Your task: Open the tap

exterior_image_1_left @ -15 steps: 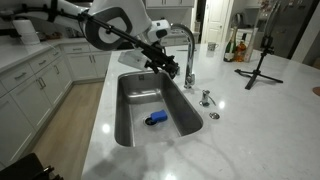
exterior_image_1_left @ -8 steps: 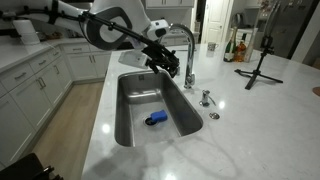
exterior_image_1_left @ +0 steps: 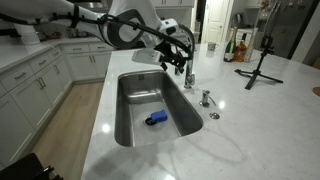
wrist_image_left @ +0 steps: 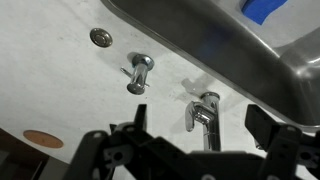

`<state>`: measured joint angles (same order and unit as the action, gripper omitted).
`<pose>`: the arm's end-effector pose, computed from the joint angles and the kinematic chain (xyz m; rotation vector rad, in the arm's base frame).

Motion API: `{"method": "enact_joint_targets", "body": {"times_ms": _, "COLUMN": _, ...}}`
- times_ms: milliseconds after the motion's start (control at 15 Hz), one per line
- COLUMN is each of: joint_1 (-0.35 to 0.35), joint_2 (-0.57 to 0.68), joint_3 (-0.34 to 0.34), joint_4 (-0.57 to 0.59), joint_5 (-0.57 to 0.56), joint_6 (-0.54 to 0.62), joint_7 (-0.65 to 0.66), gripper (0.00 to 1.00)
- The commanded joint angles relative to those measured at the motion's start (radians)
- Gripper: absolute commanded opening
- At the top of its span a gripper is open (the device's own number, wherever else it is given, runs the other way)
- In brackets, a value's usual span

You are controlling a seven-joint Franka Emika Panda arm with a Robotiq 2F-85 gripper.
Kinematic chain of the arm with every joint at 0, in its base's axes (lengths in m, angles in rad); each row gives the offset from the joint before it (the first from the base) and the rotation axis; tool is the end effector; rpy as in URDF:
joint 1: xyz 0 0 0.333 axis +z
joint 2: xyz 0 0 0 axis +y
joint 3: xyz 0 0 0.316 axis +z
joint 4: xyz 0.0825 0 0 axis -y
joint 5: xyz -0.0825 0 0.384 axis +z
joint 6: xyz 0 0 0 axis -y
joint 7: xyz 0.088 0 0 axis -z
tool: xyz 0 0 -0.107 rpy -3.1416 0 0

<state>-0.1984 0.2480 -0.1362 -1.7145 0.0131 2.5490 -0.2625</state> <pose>0.6413 -0.2140 0.5097 2.8351 -0.0943 0.8132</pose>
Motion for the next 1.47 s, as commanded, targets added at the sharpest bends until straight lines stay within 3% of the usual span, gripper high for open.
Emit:
{"method": "enact_joint_targets", "body": {"times_ms": 0, "joint_1": -0.028, "joint_2": 0.132, "joint_3": 0.012, "joint_4": 0.163, "joint_5": 0.012, "joint_6": -0.021, "joint_7": -0.033, "gripper": 1.0}}
{"method": "enact_joint_targets", "body": {"times_ms": 867, "joint_1": -0.129, "joint_2": 0.457, "joint_3": 0.164, "joint_4": 0.691, "joint_5": 0.091, "joint_6": -0.308, "joint_7": -0.221, "gripper": 1.0}}
{"method": "enact_joint_targets", "body": {"times_ms": 1067, "joint_1": -0.164, "joint_2": 0.499, "joint_3": 0.217, "joint_4": 0.76, "joint_5": 0.147, "joint_6": -0.443, "joint_7": -0.303, "gripper": 1.0}}
{"method": "enact_joint_targets", "body": {"times_ms": 1133, "joint_1": -0.134, "joint_2": 0.456, "joint_3": 0.181, "joint_4": 0.671, "joint_5": 0.105, "joint_6": -0.354, "joint_7": -0.242, "gripper": 1.0}}
{"method": "enact_joint_targets", "body": {"times_ms": 1400, "joint_1": -0.156, "joint_2": 0.486, "joint_3": 0.205, "joint_4": 0.718, "joint_5": 0.126, "joint_6": -0.405, "joint_7": -0.275, "gripper": 1.0}}
